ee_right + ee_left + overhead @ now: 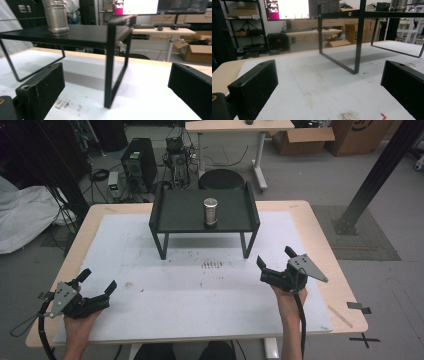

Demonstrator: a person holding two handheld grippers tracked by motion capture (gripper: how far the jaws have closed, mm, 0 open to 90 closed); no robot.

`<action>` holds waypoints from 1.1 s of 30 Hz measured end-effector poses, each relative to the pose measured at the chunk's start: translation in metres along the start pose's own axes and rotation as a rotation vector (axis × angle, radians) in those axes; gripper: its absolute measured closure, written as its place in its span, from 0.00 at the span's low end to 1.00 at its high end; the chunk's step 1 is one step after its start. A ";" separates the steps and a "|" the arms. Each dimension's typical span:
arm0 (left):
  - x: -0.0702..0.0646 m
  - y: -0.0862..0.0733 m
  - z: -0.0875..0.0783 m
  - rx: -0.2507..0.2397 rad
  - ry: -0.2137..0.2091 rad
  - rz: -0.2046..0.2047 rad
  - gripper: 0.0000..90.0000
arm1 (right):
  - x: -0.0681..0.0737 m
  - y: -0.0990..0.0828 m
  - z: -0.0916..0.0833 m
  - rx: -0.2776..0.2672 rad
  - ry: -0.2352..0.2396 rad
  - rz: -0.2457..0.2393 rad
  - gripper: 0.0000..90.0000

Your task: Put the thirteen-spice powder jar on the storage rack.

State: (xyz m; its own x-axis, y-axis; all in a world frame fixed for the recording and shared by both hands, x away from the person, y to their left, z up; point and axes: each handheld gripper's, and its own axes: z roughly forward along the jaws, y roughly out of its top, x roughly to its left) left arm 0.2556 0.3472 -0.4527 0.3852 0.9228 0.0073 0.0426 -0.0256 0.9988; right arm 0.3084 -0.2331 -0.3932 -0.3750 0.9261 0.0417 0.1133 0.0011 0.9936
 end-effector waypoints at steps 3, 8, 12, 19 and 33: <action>0.000 0.000 0.000 0.001 0.001 0.000 0.02 | -0.006 -0.010 -0.007 -0.003 -0.035 0.011 0.01; 0.000 0.000 0.000 0.002 0.001 0.000 0.02 | -0.013 -0.020 -0.016 -0.017 -0.079 0.019 0.01; 0.000 0.000 0.000 0.002 0.001 -0.001 0.02 | -0.017 -0.027 -0.022 -0.037 -0.117 0.019 0.01; 0.000 0.000 0.000 0.002 0.001 0.000 0.02 | -0.018 -0.040 -0.031 -0.063 -0.188 -0.014 0.01; 0.000 0.000 0.000 0.001 0.000 -0.002 0.02 | -0.016 -0.060 -0.043 -0.121 -0.260 -0.026 0.01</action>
State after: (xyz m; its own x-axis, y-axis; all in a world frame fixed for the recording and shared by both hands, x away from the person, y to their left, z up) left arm 0.2558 0.3469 -0.4527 0.3847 0.9230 0.0056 0.0443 -0.0245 0.9987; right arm 0.2676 -0.2645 -0.4490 -0.1263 0.9920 0.0035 -0.0099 -0.0048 0.9999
